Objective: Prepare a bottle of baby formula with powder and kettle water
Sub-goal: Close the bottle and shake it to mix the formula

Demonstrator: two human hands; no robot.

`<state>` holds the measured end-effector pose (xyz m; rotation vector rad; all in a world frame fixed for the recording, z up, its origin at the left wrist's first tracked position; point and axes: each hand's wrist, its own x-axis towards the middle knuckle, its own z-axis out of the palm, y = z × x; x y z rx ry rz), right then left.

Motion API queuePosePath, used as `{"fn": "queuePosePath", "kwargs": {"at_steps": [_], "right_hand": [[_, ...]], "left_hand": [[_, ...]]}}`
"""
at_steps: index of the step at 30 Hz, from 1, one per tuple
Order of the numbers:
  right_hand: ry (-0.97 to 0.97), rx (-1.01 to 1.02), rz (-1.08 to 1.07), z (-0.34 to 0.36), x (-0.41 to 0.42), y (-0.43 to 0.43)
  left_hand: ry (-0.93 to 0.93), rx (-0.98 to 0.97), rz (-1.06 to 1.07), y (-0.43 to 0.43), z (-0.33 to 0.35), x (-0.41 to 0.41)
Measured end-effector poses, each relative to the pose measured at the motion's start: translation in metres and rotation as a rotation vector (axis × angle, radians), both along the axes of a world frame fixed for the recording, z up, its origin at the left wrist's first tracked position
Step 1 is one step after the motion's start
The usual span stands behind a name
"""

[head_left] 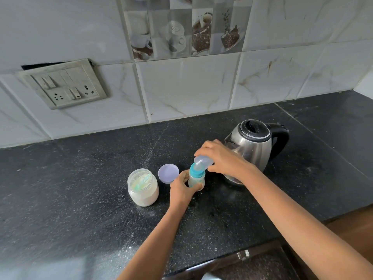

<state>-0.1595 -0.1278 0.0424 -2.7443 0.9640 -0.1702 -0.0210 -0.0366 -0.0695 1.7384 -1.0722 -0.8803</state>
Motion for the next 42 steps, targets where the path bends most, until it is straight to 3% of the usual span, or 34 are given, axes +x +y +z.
{"fn": "queuePosePath", "kwargs": {"at_steps": [6,16,22,30,34,37,42], "right_hand": [[0.123,0.095,0.137,-0.004,0.024,0.0],[-0.046,0.199,0.033,-0.019,0.015,-0.006],[-0.141,0.045,-0.127,-0.042,0.015,0.009],[-0.078,-0.097,-0.407,-0.064,0.035,0.026],[-0.351,0.006,-0.499,-0.08,0.036,0.037],[-0.593,0.276,-0.464,-0.097,0.033,0.041],[-0.59,0.612,-0.419,-0.099,0.028,0.042]], "left_hand": [[0.002,0.001,-0.008,0.0,-0.001,0.001],[-0.012,0.001,0.004,-0.001,-0.001,0.0],[-0.026,-0.009,0.009,0.001,-0.002,-0.002],[-0.038,-0.056,-0.021,0.004,-0.005,-0.001],[-0.109,-0.054,-0.059,0.013,-0.005,-0.004],[-0.322,0.003,-0.097,0.031,-0.018,0.004],[-0.594,-0.018,-0.062,0.058,-0.035,0.022]]}}
